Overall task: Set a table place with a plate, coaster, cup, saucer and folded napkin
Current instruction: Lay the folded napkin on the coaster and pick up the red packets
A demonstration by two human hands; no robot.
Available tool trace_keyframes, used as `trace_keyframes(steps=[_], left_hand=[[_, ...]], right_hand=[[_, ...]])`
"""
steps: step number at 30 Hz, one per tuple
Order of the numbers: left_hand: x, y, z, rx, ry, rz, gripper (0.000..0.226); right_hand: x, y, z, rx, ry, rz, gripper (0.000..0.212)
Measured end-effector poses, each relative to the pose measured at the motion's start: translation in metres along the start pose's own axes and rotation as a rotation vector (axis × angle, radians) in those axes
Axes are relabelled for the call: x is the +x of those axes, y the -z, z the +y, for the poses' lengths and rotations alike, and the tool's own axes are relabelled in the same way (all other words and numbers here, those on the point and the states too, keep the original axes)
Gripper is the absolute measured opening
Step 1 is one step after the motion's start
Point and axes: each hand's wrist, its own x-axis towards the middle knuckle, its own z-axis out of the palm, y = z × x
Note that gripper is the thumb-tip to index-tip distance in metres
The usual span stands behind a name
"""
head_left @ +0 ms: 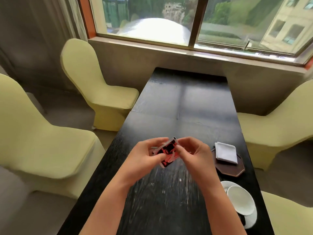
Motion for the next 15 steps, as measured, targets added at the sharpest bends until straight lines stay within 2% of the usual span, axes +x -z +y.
trace_keyframes(steps=[3, 5, 8, 12, 15], left_hand=[[-0.007, -0.023, 0.005, -0.212, 0.065, 0.171, 0.026], [-0.011, -0.04, 0.008, -0.307, 0.074, 0.164, 0.015], [-0.012, -0.068, 0.014, -0.414, 0.034, 0.11, 0.015], [-0.01, -0.111, 0.023, -0.401, -0.006, 0.144, 0.012], [-0.007, -0.141, 0.027, -0.352, 0.009, 0.182, 0.013]], right_hand=[[-0.009, 0.022, -0.006, 0.191, -0.049, 0.076, 0.015], [-0.017, 0.037, -0.006, 0.281, -0.098, 0.13, 0.015], [-0.029, 0.063, -0.002, 0.375, -0.166, 0.192, 0.012], [-0.044, 0.098, 0.012, 0.447, -0.23, 0.24, 0.011], [-0.05, 0.126, 0.023, 0.408, -0.243, 0.211, 0.014]])
